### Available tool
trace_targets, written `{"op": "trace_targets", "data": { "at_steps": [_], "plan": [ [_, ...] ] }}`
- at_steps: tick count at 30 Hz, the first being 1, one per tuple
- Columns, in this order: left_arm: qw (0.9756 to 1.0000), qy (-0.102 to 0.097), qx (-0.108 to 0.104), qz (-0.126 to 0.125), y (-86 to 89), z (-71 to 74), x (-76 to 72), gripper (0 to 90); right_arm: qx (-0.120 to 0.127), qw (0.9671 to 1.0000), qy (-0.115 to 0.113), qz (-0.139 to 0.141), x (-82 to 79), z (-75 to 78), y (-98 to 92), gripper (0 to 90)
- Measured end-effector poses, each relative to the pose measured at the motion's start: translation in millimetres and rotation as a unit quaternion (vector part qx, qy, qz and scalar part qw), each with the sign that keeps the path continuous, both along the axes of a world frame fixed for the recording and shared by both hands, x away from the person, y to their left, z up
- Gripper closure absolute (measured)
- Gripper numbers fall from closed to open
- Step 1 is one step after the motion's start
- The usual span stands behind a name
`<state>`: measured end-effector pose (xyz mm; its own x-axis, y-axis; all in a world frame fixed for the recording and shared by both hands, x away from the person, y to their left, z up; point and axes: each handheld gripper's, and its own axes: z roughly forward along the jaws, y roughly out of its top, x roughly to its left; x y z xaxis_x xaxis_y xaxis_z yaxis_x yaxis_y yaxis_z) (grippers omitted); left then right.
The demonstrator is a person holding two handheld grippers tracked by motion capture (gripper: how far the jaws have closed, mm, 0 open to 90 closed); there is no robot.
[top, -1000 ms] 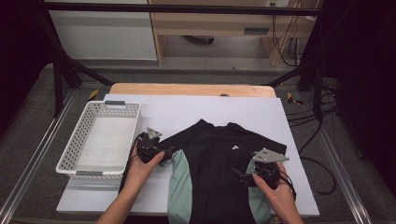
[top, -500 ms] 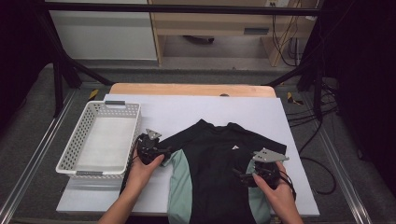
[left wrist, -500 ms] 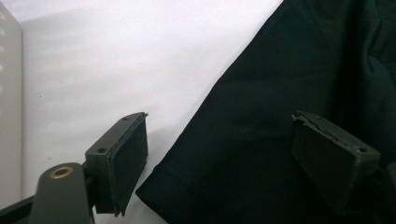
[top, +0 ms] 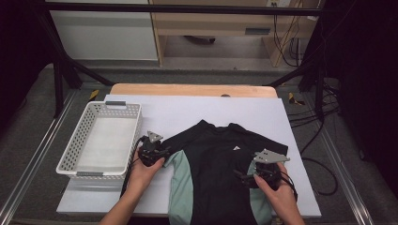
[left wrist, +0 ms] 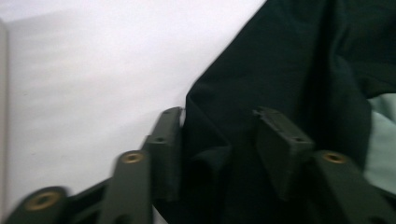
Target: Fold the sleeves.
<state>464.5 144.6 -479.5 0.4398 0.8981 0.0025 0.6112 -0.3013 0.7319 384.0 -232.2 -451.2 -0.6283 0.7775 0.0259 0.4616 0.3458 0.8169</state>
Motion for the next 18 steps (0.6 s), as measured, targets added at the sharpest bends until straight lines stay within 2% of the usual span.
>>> {"op": "trace_targets", "data": {
  "at_steps": [7,10,13,15,18],
  "plan": [
    [0.9997,0.002,-0.015,-0.02,0.5,0.4,-3.0,76.2,-0.001,1.0,0.001,0.001,-0.2,-0.5,0.6,9.8],
    [0.9988,-0.005,-0.033,-0.036,2.5,3.3,-3.8,84.2,-0.002,1.0,0.002,0.002,-0.3,-0.3,0.7,9.9],
    [0.998,-0.019,-0.041,-0.044,1.4,13.3,-6.2,85.4,-0.001,1.0,0.0,0.002,-0.2,-0.1,1.0,9.9],
    [0.9969,-0.027,-0.053,-0.052,-0.9,23.0,-8.6,85.4,-0.002,1.0,0.002,0.002,-0.5,0.1,1.3,9.9],
    [0.9957,-0.035,-0.051,-0.068,-2.9,35.0,-11.0,85.5,-0.003,1.0,0.001,0.003,0.0,0.1,0.9,9.8]
  ]
}}
